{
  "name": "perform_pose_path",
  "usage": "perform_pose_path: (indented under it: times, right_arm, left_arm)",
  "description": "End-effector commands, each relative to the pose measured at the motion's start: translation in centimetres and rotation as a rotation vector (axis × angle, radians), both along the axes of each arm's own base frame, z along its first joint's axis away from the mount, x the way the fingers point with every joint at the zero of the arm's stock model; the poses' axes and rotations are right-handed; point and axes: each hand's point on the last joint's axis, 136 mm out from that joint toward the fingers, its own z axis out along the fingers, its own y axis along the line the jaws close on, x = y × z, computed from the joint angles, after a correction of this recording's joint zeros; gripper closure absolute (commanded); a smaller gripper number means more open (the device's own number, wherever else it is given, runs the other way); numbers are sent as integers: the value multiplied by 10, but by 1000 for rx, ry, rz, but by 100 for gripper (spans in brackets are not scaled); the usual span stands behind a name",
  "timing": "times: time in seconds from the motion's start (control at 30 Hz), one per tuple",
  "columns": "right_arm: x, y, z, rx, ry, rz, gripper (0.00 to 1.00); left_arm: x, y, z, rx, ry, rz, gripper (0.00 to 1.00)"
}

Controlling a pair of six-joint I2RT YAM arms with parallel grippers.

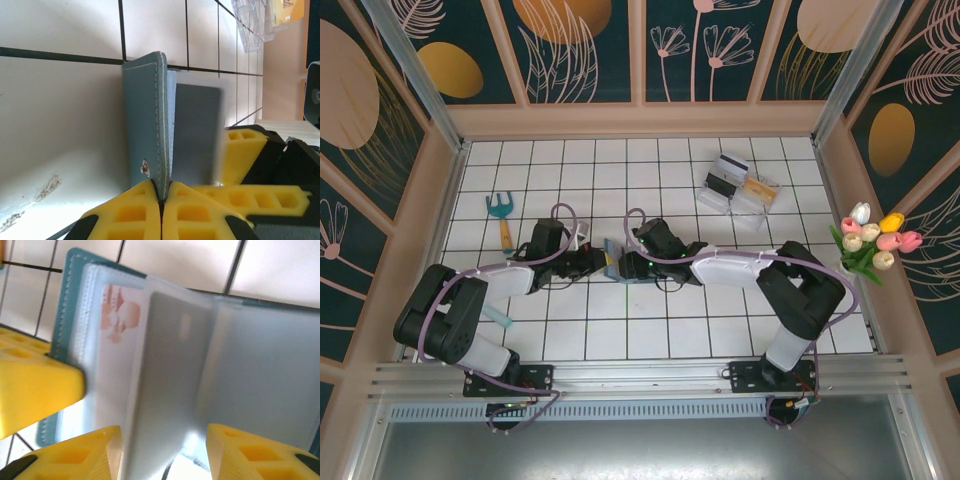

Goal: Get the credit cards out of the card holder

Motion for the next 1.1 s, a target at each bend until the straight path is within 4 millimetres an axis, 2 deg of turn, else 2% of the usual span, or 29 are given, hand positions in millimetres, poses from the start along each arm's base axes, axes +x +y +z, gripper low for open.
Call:
perform_pose_path:
  times: [0.0,0.3,0.5,0.6,0.7,0.9,1.0,1.07]
  right_arm:
    - [6,-15,6,-42,-11,-68,51]
    - [11,-18,6,-55,2,-110,51]
    - [21,-40,1,-95,29,-218,50]
    - [26,-46,4,-101,15,-239,50]
    - [32,-40,16,-68,-8,-232,50]
    - [37,-15,33,21,-8,-170,53]
    - [36,-1,36,75,12,-133,57]
    - [36,4,35,92,22,-126,58]
  left_arm:
    - [2,-6,5,1,-21,-39,100]
    - [1,-4,-1,14,-9,-36,100]
    - [2,4,-14,91,20,-12,98]
    - [3,10,-18,139,33,2,87]
    - [5,11,-17,159,31,5,76]
    - [11,22,-20,235,32,46,64]
    - [12,29,-19,278,43,76,47]
    - [12,34,-15,301,45,94,39]
